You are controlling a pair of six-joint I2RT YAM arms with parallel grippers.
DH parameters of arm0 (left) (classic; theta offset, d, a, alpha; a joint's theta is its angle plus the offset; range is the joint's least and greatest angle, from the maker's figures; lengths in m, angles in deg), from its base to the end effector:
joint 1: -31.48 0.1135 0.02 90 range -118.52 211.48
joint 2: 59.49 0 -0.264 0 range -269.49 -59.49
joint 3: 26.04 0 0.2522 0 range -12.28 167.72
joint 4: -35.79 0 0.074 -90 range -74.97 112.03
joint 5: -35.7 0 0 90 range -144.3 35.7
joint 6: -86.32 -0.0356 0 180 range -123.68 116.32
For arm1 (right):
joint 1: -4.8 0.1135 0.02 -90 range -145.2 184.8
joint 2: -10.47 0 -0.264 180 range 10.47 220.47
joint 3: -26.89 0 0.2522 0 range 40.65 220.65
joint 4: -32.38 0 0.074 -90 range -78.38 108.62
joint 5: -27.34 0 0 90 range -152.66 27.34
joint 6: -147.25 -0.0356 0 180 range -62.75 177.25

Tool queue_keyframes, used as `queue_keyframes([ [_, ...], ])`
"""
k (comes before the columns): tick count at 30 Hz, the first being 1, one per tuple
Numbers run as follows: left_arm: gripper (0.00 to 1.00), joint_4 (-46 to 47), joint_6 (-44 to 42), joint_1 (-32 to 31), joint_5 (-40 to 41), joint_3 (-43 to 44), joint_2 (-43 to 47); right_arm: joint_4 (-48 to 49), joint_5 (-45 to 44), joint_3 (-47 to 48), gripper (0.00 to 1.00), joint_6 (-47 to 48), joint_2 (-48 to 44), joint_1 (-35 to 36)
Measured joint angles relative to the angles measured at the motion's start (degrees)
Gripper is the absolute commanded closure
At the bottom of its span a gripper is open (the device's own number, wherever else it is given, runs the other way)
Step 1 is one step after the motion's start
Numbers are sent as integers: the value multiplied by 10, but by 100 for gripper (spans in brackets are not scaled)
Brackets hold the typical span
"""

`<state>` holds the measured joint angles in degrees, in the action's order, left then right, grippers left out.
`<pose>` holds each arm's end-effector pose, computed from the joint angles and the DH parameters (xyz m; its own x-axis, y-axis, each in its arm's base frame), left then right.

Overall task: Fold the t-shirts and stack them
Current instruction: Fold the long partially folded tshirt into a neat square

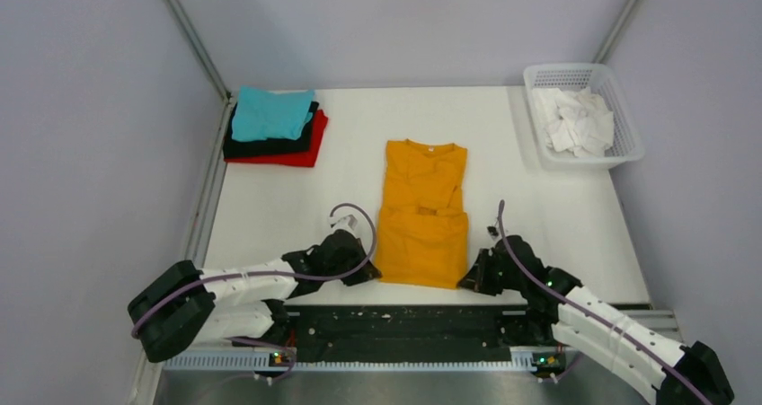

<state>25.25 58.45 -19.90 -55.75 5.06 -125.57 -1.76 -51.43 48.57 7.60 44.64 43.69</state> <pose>0.1219 -0.1540 0.1321 -0.9084 -0.2787 -0.3116 -0.0234 0.7780 -0.6278 0.0911 0.0824 0.1281 -0.9150 0.2223 -0.3367 -0.0349 0.7878 0.6150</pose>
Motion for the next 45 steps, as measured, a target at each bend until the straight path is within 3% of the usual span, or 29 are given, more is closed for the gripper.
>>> queue_keyframes([
  [8, 100, -51, 15, -20, 24, -3, 45, -60, 4, 21, 100, -2, -32, 0],
  [17, 100, -155, -23, -20, 39, 53, 164, -153, -2, 173, 100, 38, -35, 1],
  [24, 100, -220, -49, -21, 2, 76, 261, -218, 48, 264, 100, 65, -34, 1],
  [32, 100, -268, -69, -24, -18, 100, 339, -244, 111, 295, 100, 71, -43, 1],
  [39, 100, -276, -77, -26, 68, 127, 329, -250, 58, 318, 100, 72, -57, 1],
  [45, 100, -275, -86, -28, 181, 217, 225, -245, -42, 358, 100, 82, -19, 2],
])
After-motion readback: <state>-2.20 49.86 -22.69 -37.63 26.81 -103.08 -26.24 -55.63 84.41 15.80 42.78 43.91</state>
